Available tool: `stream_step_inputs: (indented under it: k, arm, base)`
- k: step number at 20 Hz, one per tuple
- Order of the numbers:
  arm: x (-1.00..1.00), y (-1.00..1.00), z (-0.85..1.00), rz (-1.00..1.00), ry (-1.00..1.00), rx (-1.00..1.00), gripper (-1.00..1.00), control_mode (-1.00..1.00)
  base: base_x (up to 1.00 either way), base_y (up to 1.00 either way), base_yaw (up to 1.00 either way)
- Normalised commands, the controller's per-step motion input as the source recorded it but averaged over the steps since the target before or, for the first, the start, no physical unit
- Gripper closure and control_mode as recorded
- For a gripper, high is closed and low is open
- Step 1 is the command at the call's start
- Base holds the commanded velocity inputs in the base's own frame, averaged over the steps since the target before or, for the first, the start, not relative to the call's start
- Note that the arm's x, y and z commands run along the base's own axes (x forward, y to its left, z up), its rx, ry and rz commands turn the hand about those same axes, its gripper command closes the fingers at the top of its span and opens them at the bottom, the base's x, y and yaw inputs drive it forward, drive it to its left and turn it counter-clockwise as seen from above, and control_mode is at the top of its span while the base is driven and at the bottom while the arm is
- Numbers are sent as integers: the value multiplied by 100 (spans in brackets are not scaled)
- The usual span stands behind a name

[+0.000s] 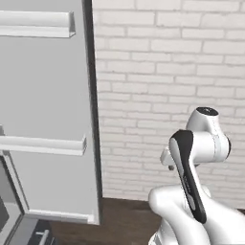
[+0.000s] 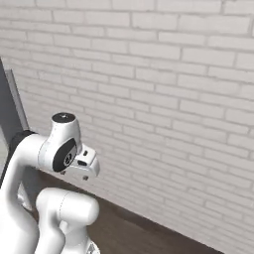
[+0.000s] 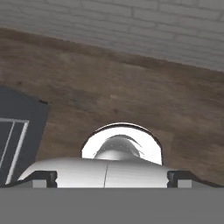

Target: Place one lemon and one fish in each tupperware on the nearby counter, to pack two identical lunches.

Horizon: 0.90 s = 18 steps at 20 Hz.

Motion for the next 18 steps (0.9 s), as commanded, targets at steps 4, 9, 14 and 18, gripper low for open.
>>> stream_step_inputs:
  k: [4,9,14,18]
  arm:
    - [0,0,0,0,0,0,-100,100]
    - [0,0,0,0,0,0,-100,100]
    - [0,0,0,0,0,0,-100,100]
    - [0,0,0,0,0,0,-100,100]
  base:
    - [-9,10,100]
    - [-43,1,89]
    - [-1,15,77]
    - [-11,14,68]
